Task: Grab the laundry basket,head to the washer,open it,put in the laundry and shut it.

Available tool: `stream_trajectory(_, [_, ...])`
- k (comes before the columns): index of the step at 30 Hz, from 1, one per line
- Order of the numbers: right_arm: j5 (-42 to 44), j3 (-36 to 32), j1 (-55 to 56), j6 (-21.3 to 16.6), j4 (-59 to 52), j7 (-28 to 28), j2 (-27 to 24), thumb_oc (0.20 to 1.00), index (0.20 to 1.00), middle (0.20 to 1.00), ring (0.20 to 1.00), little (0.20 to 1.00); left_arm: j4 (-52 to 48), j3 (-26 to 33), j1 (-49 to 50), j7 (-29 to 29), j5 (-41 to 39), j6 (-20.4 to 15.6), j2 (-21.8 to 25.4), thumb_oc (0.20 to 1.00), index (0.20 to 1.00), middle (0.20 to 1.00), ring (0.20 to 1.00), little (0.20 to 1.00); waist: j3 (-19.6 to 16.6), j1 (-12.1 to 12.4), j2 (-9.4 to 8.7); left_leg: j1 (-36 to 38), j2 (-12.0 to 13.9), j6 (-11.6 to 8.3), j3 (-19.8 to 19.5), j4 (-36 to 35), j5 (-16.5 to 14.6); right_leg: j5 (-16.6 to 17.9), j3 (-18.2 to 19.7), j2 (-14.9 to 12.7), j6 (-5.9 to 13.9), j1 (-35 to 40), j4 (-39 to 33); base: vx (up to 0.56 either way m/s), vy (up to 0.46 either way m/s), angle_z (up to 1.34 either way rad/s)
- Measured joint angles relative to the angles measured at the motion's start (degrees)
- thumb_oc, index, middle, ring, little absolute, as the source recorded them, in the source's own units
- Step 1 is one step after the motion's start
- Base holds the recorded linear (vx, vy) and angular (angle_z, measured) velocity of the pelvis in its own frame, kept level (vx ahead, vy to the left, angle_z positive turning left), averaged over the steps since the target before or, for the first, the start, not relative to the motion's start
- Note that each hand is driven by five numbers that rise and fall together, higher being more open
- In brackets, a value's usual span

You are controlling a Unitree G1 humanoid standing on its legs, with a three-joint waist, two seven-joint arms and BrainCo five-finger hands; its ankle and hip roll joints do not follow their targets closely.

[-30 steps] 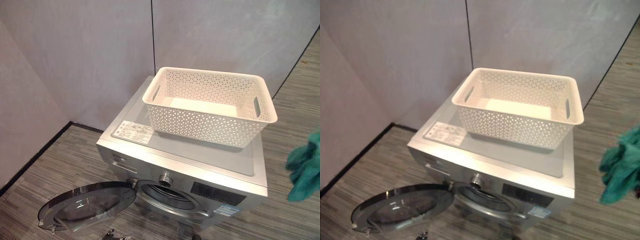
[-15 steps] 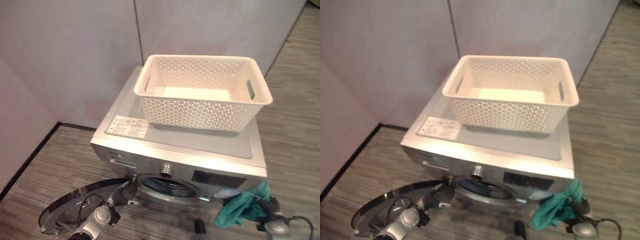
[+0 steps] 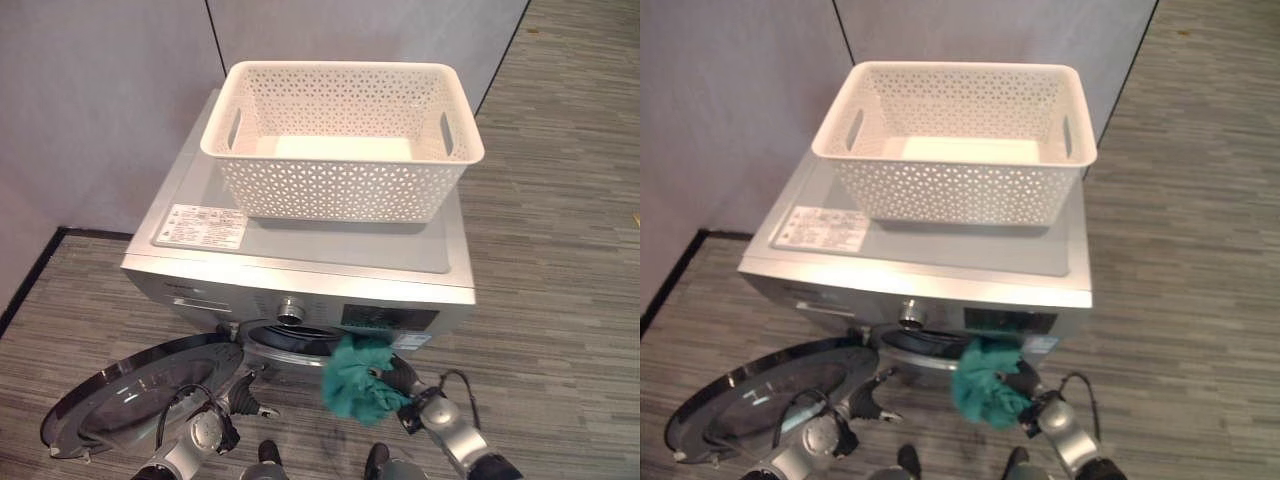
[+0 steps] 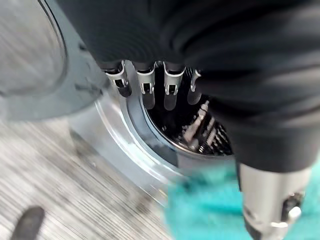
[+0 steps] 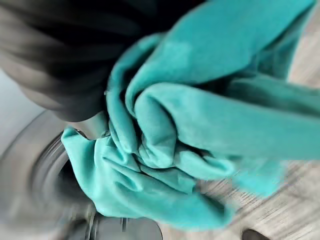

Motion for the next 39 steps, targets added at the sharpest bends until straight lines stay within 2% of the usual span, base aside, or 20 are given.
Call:
stream_trajectory(1, [1.2,1.8,-0.9,-0.1,-1.4,0.4,-1.2,0.200,0.200,0.200,0.200,0.200,0.0,-0.1,-0.9,0.2,0.0,0.2,-0.5,1.000,1.000,1.000,1.000,1.000,0.4,-0.2,0.96,-1.1,1.8,-0.45,1.0,-0.8,1.5,0.1,-1.1,2.7,0.12,0.0,-0.9,-0.25,-0.230,0.27])
stream_trajectory(3, [3.7,2.2,-1.7,-0.1,-2.1,0.5,-0.9,0.200,0.200,0.200,0.200,0.200,0.0,-0.1,-4.1,1.6,0.0,0.2,-0.3,1.000,1.000,1.000,1.000,1.000,2.0,1.6,-1.16,-3.4,2.8,-0.99,-1.3,0.8,2.1,0.1,-2.2,3.6,-0.29,-0.5,-1.7,-0.30,-0.197,0.29])
stream_trajectory(5, [5.8,2.3,-3.1,-0.2,-2.2,0.6,-1.3,0.200,0.200,0.200,0.200,0.200,-0.2,-0.1,-5.0,2.5,0.1,0.1,-0.4,1.000,1.000,1.000,1.000,1.000,3.3,2.2,-1.05,-3.6,3.3,-1.68,-3.4,1.5,2.6,-0.1,-3.1,4.5,-0.30,-0.1,-1.9,-0.19,-0.095,0.16])
stream_trajectory(6, [7.2,2.5,-4.2,-0.3,-2.7,0.6,-2.0,0.200,0.200,0.200,0.200,0.200,-0.4,-0.1,-5.7,3.5,0.4,0.1,-0.4,1.000,1.000,1.000,1.000,1.000,4.4,2.6,-0.95,-4.7,3.6,-2.42,-6.0,2.9,3.0,-0.4,-3.2,4.7,-0.78,-0.4,-1.5,-0.10,-0.076,0.06])
stream_trajectory(7, [8.7,2.5,-6.5,-0.6,-3.2,0.8,-2.7,0.200,0.200,0.200,0.200,0.200,-1.0,0.0,-7.7,4.9,1.3,0.1,0.2,1.000,1.000,1.000,1.000,1.000,6.2,3.6,-1.36,-5.8,3.8,-4.39,-10.1,4.1,4.3,-0.6,-2.9,4.5,-1.52,-0.9,-1.1,-0.09,-0.093,-0.03])
stream_trajectory(8, [10.1,2.8,-9.2,-0.7,-3.3,0.8,-3.0,0.200,0.200,0.200,0.200,0.200,-1.3,-0.1,-8.5,5.9,1.9,0.1,0.5,1.000,1.000,1.000,1.000,1.000,7.9,3.9,-0.48,-6.3,4.3,-5.79,-15.9,3.4,5.2,-0.4,-3.2,5.6,-1.66,-1.2,-1.0,-0.04,-0.064,0.01])
stream_trajectory(10, [11.4,2.5,-10.0,-0.8,-3.7,0.7,-3.3,0.200,0.200,0.200,0.200,0.200,-2.1,-0.2,-9.2,6.6,3.6,0.1,0.6,1.000,1.000,1.000,1.000,1.000,8.8,2.8,0.41,-6.2,5.2,-6.12,-18.4,0.3,5.3,0.2,-5.0,6.9,-1.31,-1.0,-1.2,-0.02,-0.023,0.32])
stream_trajectory(12, [12.7,2.5,-10.1,-1.1,-5.2,0.4,-4.0,0.200,0.200,0.200,0.200,0.200,-2.1,0.1,-9.8,8.0,4.1,0.2,0.6,1.000,1.000,1.000,1.000,1.000,9.7,2.1,0.89,-6.0,6.0,-5.19,-15.5,-1.5,4.6,0.0,-6.1,7.6,-1.59,-1.5,-0.8,-0.04,-0.074,0.23])
stream_trajectory(13, [13.9,2.6,-10.9,-1.8,-5.6,-0.2,-3.8,0.200,0.200,0.200,0.200,0.200,-2.0,0.7,-10.7,9.6,4.0,0.3,1.2,1.000,1.000,1.000,1.000,1.000,11.0,3.0,-1.00,-6.3,6.3,-5.78,-14.5,-2.0,4.7,0.0,-5.4,7.6,-1.71,-3.4,0.6,-0.06,-0.070,-0.13])
stream_trajectory(15, [15.1,2.5,-11.7,-1.9,-5.6,-0.7,-2.8,0.200,0.200,0.200,0.200,0.200,-2.4,1.4,-11.4,10.8,4.0,0.3,1.7,1.000,1.000,1.000,1.000,1.000,12.4,3.0,-2.79,-6.4,6.2,-5.74,-14.2,-2.0,4.7,0.1,-5.3,7.4,-1.88,-3.5,0.7,-0.02,-0.019,-0.08])
stream_trajectory(17, [16.0,2.5,-11.9,-1.9,-6.0,-1.5,-1.7,0.200,0.200,0.200,0.200,0.200,-3.1,1.5,-12.2,11.7,3.9,0.3,1.7,1.000,1.000,1.000,1.000,1.000,12.8,3.1,-4.00,-6.5,5.7,-5.43,-13.9,-2.1,4.4,0.1,-4.8,6.8,-1.79,-4.1,0.9,-0.01,0.010,-0.04])
stream_trajectory(19, [16.4,2.5,-11.8,-1.9,-6.0,-1.8,-1.2,0.200,0.200,0.200,0.200,0.200,-3.2,0.8,-13.1,12.8,4.2,0.3,1.4,1.000,1.000,1.000,1.000,1.000,12.8,3.0,-4.20,-6.4,5.6,-5.31,-13.2,-2.3,4.4,0.6,-4.3,6.6,-1.51,-4.2,0.4,-0.01,0.015,-0.15])
stream_trajectory(23, [18.6,3.4,-11.8,-1.9,-6.9,-1.9,-0.3,0.200,0.200,0.200,0.200,0.200,-2.6,-1.8,-16.7,15.3,8.7,0.6,1.7,1.000,1.000,1.000,1.000,1.000,12.9,2.6,-4.80,-6.2,5.3,-5.31,-11.7,-2.5,4.4,2.5,-3.0,6.8,-1.75,-4.0,-1.8,-0.01,0.020,-0.18])
stream_trajectory(24, [20.2,5.9,-12.6,-2.3,-8.9,-2.6,-0.7,0.200,0.200,0.200,0.200,0.200,3.5,-8.1,-23.0,18.9,18.0,2.9,3.5,1.000,1.000,1.000,1.000,1.000,13.3,2.7,-5.80,-6.1,5.7,-5.29,-10.8,-2.5,4.4,3.3,-2.1,7.1,-2.14,-4.3,-2.4,0.00,0.001,-0.30])
stream_trajectory(27, [20.2,6.7,-12.6,-3.1,-9.1,-2.5,-0.7,0.200,0.200,0.200,0.200,0.200,2.8,-7.5,-24.7,20.0,21.0,3.1,3.5,1.000,1.000,1.000,1.000,1.000,13.3,1.6,-7.00,-5.6,5.7,-5.30,-10.8,-2.7,4.4,3.7,-1.6,7.2,-2.18,-3.8,-3.2,-0.01,0.012,-0.14])
stream_trajectory(28, [20.3,7.1,-12.0,-3.1,-9.3,-2.6,-0.7,0.200,0.200,0.200,0.200,0.200,2.8,-7.8,-25.3,20.3,22.1,3.4,2.6,1.000,1.000,1.000,1.000,1.000,13.3,0.3,-7.68,-5.0,5.6,-5.40,-10.5,-3.1,4.3,3.9,-1.4,7.2,-2.03,-3.8,-3.4,-0.02,0.044,0.00])
stream_trajectory(30, [21.4,8.2,-13.2,-4.1,-9.5,-2.9,-1.0,0.200,0.200,0.200,0.200,0.200,12.3,-13.4,-31.6,22.3,25.3,5.5,0.6,1.000,1.000,1.000,1.000,1.000,13.5,0.9,-8.03,-4.9,5.6,-5.36,-9.1,-3.5,4.3,3.9,-0.4,6.9,-1.93,-4.7,-2.5,-0.01,0.035,-0.26])
stream_trajectory(33, [22.4,8.7,-13.4,-4.1,-10.4,-3.0,-0.9,0.200,0.200,0.200,0.200,0.200,12.1,-13.0,-33.7,22.9,26.5,6.9,-0.3,1.000,1.000,1.000,1.000,1.000,13.6,-0.7,-9.82,-5.3,5.5,-5.37,-8.0,-3.6,4.3,4.9,0.5,6.9,-1.51,-5.2,-3.8,0.01,0.023,-0.21])
stream_trajectory(35, [22.4,8.8,-13.4,-4.1,-10.7,-2.9,-1.1,0.200,0.200,0.200,0.200,0.200,11.6,-10.8,-33.4,23.7,25.8,7.1,-2.8,1.000,1.000,1.000,1.000,1.000,13.4,-1.2,-10.33,-5.3,5.5,-5.37,-7.6,-3.8,4.3,5.1,0.9,6.9,-1.39,-5.1,-4.8,0.02,0.015,-0.06])
stream_trajectory(39, [22.3,9.1,-13.3,-4.1,-10.9,-2.9,-1.0,0.200,0.200,0.200,0.200,0.200,11.5,-10.0,-32.4,24.2,23.2,7.2,-3.7,1.000,1.000,1.000,1.000,1.000,13.4,-1.5,-10.33,-5.4,5.6,-5.37,-7.5,-4.2,4.3,5.5,1.1,7.2,-1.72,-5.1,-5.5,0.00,0.003,-0.01])
